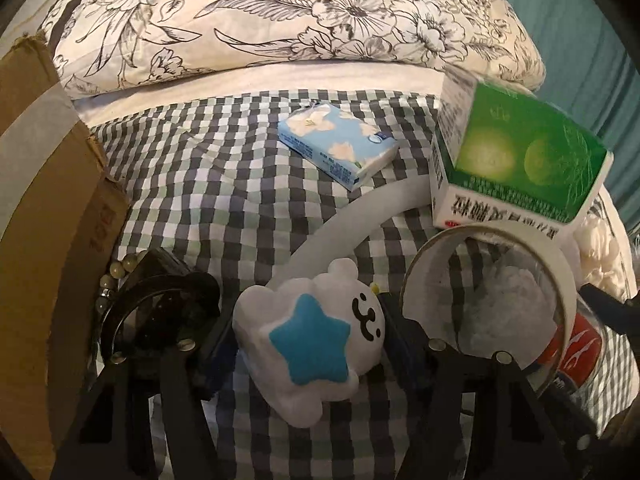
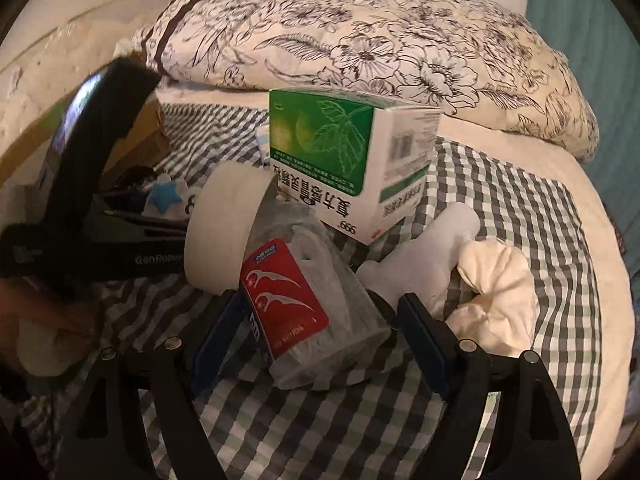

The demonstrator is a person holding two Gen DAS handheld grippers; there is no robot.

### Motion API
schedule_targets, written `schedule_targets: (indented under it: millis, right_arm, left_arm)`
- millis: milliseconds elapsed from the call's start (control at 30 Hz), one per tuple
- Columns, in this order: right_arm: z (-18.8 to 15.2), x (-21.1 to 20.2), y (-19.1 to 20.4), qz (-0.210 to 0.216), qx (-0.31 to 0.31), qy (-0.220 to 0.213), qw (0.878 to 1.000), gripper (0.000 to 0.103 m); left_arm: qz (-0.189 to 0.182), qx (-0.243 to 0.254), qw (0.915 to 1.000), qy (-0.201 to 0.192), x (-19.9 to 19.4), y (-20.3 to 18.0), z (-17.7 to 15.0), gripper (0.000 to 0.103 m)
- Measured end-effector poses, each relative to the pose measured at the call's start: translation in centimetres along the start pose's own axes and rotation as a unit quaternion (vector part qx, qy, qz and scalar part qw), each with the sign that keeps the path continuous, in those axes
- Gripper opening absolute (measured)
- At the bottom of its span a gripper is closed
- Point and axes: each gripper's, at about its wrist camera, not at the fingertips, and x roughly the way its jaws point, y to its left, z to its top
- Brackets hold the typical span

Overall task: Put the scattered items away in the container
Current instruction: 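Grasp the clear cotton-swab jar with the right tool while the left tool grasps the white star plush, then lift the swab jar and star plush and carry both over the box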

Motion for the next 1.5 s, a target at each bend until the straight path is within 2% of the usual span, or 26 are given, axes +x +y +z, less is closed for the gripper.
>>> schedule_targets:
  millis: [133, 333, 533, 667, 700, 733, 867, 1500]
  right_arm:
    - [0.1, 0.4, 1.0, -0.017, -0.026, 0.011, 0.999, 0.08]
    - [0.1, 0.4, 0.3, -0.001, 0.004, 0.033, 0.999, 0.072]
    - [-0.2, 0.9, 1.1, -0.013, -0.009, 0.031, 0.999, 0.072]
    - [-0.4, 1.7, 1.7, -0.022, -0.022, 0.046, 0.998, 0.072]
    - [-0.6, 1.8, 1.8, -0.016, -0.02, 0.052, 0.998, 0.064]
    - [-0.8, 1.8, 1.7, -0.008, -0.013, 0.056, 0.998, 0.064]
    - [-1.6, 1.0, 0.8, 0.011, 0.04, 0.043, 0.998, 0.064]
    - [-2.4, -6.6, 2.6, -0.012, 0.063, -0.033, 0.997, 0.062]
  left_arm:
    - [-0.001, -0.011, 0.9999, -0.001, -0.5, 0.5, -0.1, 0.066]
    - [-0.005, -0.018, 0.9997, -0.013, -1.8, 0.8, -0.2, 0.066]
    - [0.001, -0.011, 0.9996, -0.026, -3.4, 0.8, -0.3, 0.066]
    - [0.001, -0.009, 0.9994, -0.034, -4.6, 1.0, -0.3, 0.066]
    - [0.001, -0.009, 0.9993, -0.037, -5.0, 1.1, -0.3, 0.066]
    - [0.001, -0.009, 0.9992, -0.04, -5.4, 1.2, -0.3, 0.066]
    - [0.002, -0.011, 0.9986, -0.053, -7.0, 1.5, -0.4, 0.066]
    - [0.002, -0.016, 0.9947, -0.101, -14.0, 3.2, -0.9, 0.066]
